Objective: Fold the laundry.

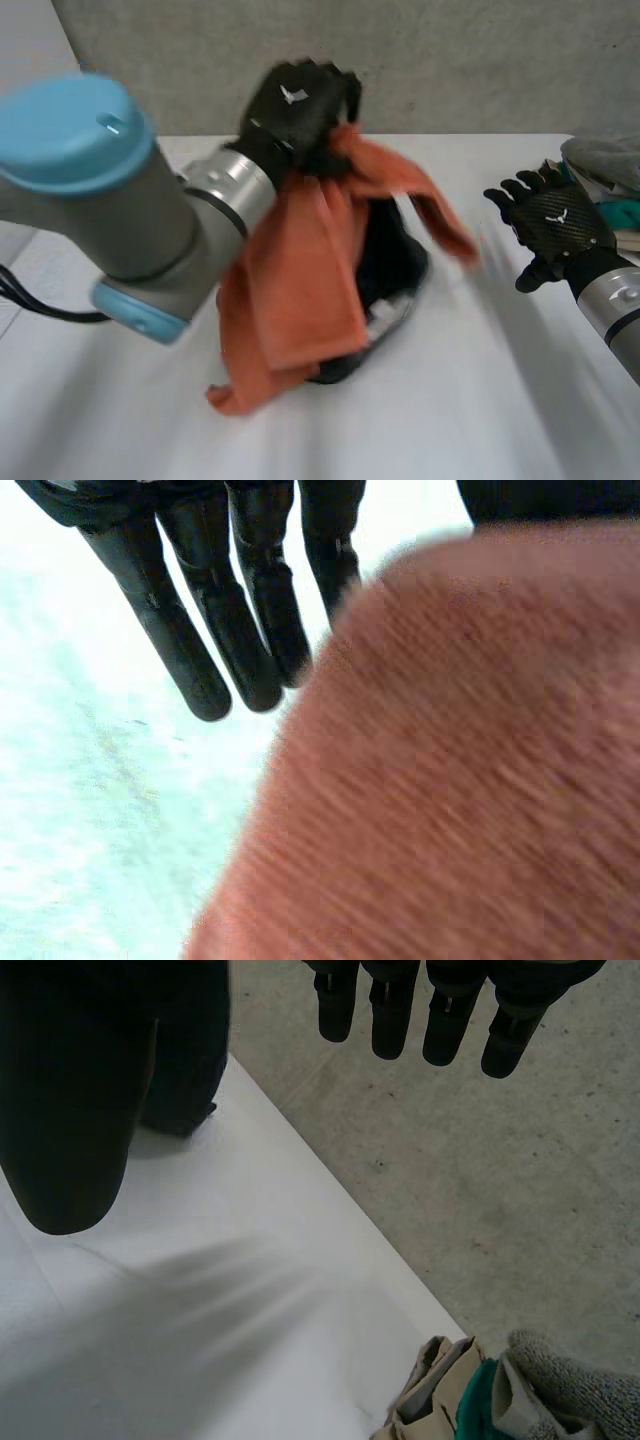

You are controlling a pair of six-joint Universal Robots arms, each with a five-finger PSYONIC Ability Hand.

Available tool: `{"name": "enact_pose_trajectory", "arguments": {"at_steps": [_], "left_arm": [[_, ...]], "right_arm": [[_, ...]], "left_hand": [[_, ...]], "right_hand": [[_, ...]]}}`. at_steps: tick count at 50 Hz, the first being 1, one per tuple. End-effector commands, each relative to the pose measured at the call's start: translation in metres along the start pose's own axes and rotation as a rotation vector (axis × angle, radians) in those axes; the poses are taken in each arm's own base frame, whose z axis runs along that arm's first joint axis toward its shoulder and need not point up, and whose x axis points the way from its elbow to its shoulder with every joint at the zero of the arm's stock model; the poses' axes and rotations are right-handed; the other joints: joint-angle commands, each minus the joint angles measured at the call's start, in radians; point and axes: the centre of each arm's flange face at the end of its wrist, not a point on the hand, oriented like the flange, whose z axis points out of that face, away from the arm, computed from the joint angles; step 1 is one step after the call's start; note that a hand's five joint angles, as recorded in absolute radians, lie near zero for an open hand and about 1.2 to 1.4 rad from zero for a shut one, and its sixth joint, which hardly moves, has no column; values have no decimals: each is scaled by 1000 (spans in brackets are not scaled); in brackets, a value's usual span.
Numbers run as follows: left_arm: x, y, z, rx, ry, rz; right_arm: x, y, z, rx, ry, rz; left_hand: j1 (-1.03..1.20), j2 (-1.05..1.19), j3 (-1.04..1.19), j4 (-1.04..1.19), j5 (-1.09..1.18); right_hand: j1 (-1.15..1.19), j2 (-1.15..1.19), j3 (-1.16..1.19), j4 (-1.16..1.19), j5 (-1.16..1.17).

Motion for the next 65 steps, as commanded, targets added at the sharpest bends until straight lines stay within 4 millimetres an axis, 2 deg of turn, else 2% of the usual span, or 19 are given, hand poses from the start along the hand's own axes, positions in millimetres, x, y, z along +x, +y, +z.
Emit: {"name": "enact_pose_trajectory", "arguments": {"at_steps": [1, 5, 9, 14, 22, 29, 34, 37, 41, 45, 46, 49, 50, 51, 53, 55, 61, 62, 65], "left_arm": [[6, 33, -4, -123, -84, 83], [1, 41, -17, -212, -143, 129], [-3, 27, -32, -227, -159, 131], [-3, 28, -53, -269, -154, 133], [19, 46, -72, -328, -63, 123], [45, 86, -66, -411, 24, 119], [50, 102, -53, -422, 30, 124], [49, 106, -47, -419, 24, 129], [39, 95, -38, -381, -35, 130], [-8, 49, -24, -243, -252, 154], [-37, 26, -20, -174, -361, 165], [-85, -3, -16, -77, -490, 202], [-114, -14, -15, -42, -557, 241], [-128, -17, -14, -33, -586, 263], [-157, -21, -12, -28, -634, 331], [-174, -21, -10, -31, -662, 376], [-244, 17, 2, -129, -779, 559], [-267, 27, 0, -152, -828, 589], [-291, 43, -3, -183, -870, 607]], "right_arm": [[1, -2, -2, -20, -6, 22], [2, -8, -8, -88, -33, 108], [3, -15, -13, -178, -74, 252], [2, -24, -20, -262, -130, 398], [-10, -18, -28, -293, -166, 380], [-29, -17, -27, -241, -184, 331], [-33, -14, -27, -245, -179, 301], [-31, -13, -25, -245, -161, 297], [-29, -13, -23, -235, -149, 292], [-27, -15, -22, -225, -146, 289], [-27, -16, -21, -222, -145, 288], [-27, -17, -21, -217, -149, 287], [-27, -17, -21, -216, -150, 287], [-28, -18, -21, -215, -153, 286], [-30, -18, -22, -217, -157, 285], [-32, -17, -22, -220, -160, 286], [-37, -15, -23, -231, -177, 289], [-37, -15, -23, -233, -178, 289], [-39, -12, -23, -241, -184, 292]], "left_hand": [[-335, -352, -354, -364, -380], [-402, -419, -422, -432, -447], [-432, -449, -451, -461, -477], [-496, -513, -516, -526, -542], [-564, -581, -584, -594, -609], [-532, -549, -551, -561, -577], [-127, -145, -147, -157, -173], [488, 471, 468, 458, 443], [566, 549, 546, 536, 521], [566, 549, 546, 536, 521], [566, 549, 546, 536, 521], [566, 549, 546, 536, 521], [566, 549, 546, 536, 521], [566, 549, 546, 536, 521], [566, 549, 546, 536, 521], [566, 549, 546, 536, 521], [566, 549, 546, 536, 521], [566, 549, 546, 536, 521], [566, 549, 546, 536, 521]], "right_hand": [[-57, -43, -33, -35, -41], [-57, -43, -33, -35, -41], [-57, -43, -33, -35, -41], [-57, -43, -33, -35, -41], [-57, -43, -33, -35, -41], [-57, -43, -33, -35, -41], [-57, -43, -33, -35, -41], [-57, -43, -33, -35, -41], [-57, -43, -33, -35, -41], [-57, -43, -33, -35, -41], [-57, -43, -33, -35, -41], [-57, -43, -33, -35, -41], [-57, -43, -33, -35, -41], [-57, -43, -33, -35, -41], [-57, -43, -33, -35, -41], [-57, -43, -33, -35, -41], [-57, -43, -33, -35, -41], [-57, -43, -33, -35, -41], [-57, -43, -33, -35, -41]]}}
